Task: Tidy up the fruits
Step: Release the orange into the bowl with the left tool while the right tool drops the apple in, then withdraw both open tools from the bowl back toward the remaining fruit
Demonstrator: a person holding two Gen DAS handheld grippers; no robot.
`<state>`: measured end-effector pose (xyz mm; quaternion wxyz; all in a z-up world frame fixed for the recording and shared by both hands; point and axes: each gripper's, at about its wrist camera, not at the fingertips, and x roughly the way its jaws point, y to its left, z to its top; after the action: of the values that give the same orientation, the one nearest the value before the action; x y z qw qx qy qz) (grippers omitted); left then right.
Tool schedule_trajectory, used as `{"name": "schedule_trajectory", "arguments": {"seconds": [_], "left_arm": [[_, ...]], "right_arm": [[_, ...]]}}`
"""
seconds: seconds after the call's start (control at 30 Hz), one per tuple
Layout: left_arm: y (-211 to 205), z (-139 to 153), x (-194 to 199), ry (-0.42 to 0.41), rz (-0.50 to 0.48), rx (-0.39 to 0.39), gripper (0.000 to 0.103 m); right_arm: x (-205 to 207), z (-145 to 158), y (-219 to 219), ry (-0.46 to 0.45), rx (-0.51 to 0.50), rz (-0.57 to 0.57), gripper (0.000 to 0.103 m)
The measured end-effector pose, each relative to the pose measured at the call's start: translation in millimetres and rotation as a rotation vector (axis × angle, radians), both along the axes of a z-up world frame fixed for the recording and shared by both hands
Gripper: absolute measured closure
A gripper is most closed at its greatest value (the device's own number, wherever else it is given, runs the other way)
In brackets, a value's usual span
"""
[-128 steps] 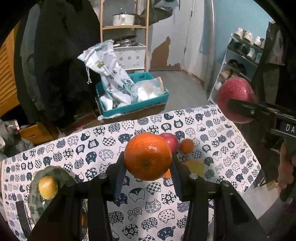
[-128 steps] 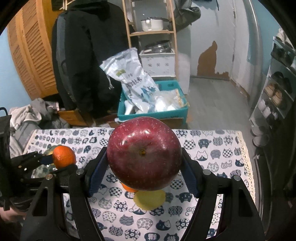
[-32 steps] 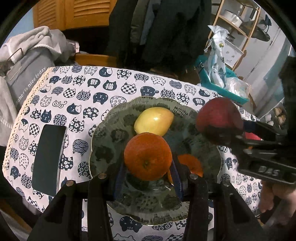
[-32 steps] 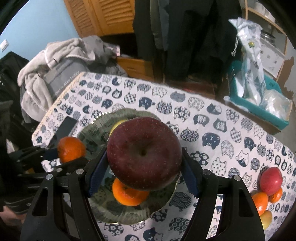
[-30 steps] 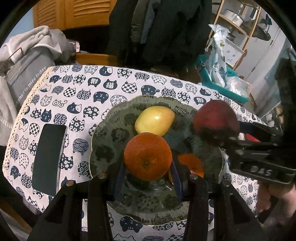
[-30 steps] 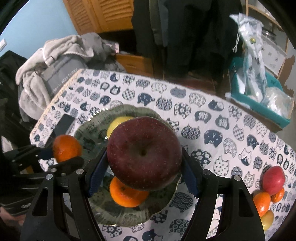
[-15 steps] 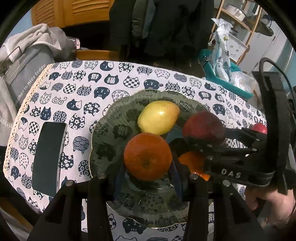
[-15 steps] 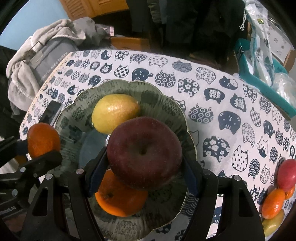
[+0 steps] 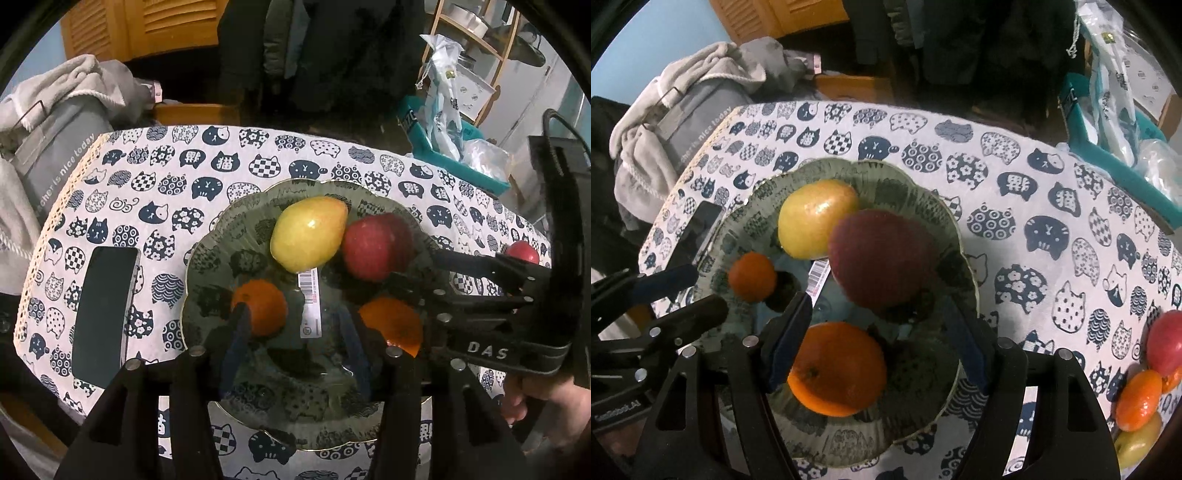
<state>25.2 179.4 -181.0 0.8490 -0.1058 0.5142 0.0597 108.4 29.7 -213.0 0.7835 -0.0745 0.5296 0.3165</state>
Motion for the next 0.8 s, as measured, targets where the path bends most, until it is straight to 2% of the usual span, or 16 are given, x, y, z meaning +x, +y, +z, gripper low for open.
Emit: {"name": "schedule_trajectory", "arguments": {"seconds": [0.37, 0.8], "left_arm": [[-10.2, 21.8, -4.3, -0.049, -0.017, 0.02, 0.045], [-45.2, 76.8, -16.5, -0.175, -0.083, 0.029, 0.04]], "right_arm": [[-8.5, 48.9, -25.4, -0.098, 0.04, -0.048, 0.028], [-25.3, 120.1, -75.7, -0.22, 0.083, -0.13, 0.026]]}}
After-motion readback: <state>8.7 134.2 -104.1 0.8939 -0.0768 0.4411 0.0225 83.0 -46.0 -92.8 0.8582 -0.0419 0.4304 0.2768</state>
